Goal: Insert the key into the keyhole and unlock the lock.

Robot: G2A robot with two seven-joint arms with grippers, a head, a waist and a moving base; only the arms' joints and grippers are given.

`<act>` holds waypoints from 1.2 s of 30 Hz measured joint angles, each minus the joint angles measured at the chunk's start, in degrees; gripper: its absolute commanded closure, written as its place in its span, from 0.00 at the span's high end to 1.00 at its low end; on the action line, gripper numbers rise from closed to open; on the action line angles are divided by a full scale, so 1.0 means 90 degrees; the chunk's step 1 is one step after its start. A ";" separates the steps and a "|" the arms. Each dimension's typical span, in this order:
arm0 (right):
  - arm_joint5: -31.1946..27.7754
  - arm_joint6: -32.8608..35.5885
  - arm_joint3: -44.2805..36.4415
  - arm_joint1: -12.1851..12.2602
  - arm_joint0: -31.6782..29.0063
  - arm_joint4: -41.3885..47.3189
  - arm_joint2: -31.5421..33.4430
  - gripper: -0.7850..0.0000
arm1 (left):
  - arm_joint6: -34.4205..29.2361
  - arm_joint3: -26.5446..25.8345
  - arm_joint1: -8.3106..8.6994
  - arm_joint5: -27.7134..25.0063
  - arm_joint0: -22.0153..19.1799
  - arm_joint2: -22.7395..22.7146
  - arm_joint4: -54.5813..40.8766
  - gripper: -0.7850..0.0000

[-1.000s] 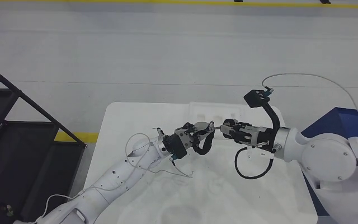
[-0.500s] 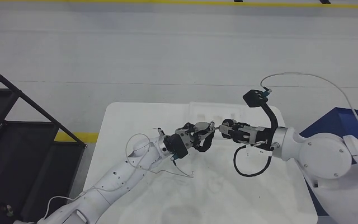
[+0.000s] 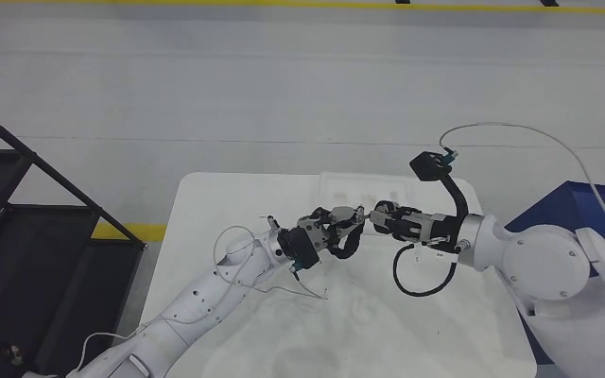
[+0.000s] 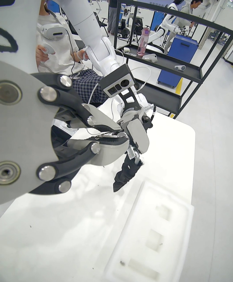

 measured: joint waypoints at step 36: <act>0.0089 -0.0045 0.0106 -0.0019 0.0007 0.0066 -0.0058 0.00 | 0.0131 -0.0034 -0.0130 -0.0024 0.0202 -0.0345 0.0345 0.00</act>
